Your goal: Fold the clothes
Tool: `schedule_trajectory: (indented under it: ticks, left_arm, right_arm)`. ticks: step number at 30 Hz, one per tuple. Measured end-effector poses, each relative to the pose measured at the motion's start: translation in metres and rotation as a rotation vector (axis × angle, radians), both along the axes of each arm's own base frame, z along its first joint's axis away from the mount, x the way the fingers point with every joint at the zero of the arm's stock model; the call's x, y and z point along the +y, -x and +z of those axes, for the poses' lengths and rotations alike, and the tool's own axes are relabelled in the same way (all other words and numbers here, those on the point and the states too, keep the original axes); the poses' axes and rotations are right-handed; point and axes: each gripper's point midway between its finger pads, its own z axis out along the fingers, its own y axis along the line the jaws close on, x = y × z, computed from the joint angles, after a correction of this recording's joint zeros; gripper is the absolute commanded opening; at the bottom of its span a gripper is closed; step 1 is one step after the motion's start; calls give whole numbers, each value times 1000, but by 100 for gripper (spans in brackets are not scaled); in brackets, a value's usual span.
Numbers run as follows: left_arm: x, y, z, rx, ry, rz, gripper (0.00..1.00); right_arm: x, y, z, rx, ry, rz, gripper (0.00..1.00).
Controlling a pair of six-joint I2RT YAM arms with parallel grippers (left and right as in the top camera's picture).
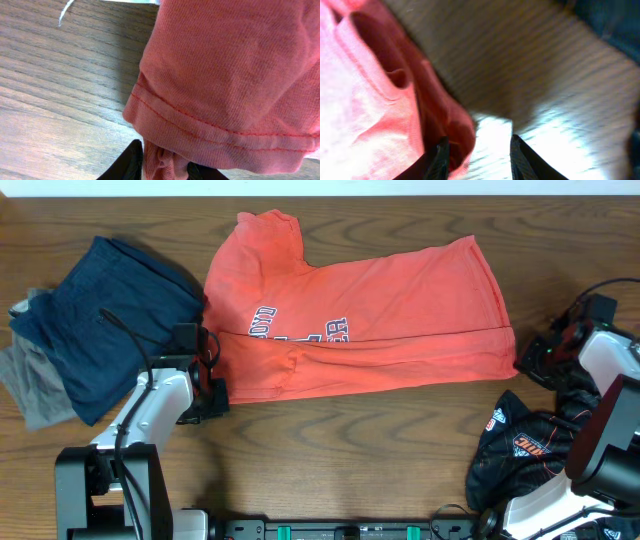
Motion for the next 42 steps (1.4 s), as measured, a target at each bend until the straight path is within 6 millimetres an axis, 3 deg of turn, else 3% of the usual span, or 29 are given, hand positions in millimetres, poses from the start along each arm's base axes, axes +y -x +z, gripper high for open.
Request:
schedule_trajectory:
  ticks: [8,15,18,22,27,31,33,35,42]
  left_arm:
    - [0,0,0,0,0,0,27]
    - [0,0,0,0,0,0,27]
    - [0,0,0,0,0,0,27]
    - [0,0,0,0,0,0,27]
    - [0,0,0,0,0,0,27]
    - [0,0,0,0,0,0,27]
    - [0,0,0,0,0,0,26]
    - [0,0,0,0,0,0,27]
    - [0,0,0,-1,0,0,26]
  right_arm:
    - [3,-3,5,-13,-16,-22,40]
    - [-5,-21,55,-151,31,-34,41]
    - [-6,-22,62,-171,36,-33,40]
    - [-2,-19,52,-141,24,-29,39]
    - [14,-11,18,-49,-15,4,36]
    - [21,-3,-3,15,-38,13,27]
    - [21,-2,-6,23,-39,10,22]
    - [19,-1,-6,30,-31,10,3]
    - [12,10,-8,84,15,-7,1]
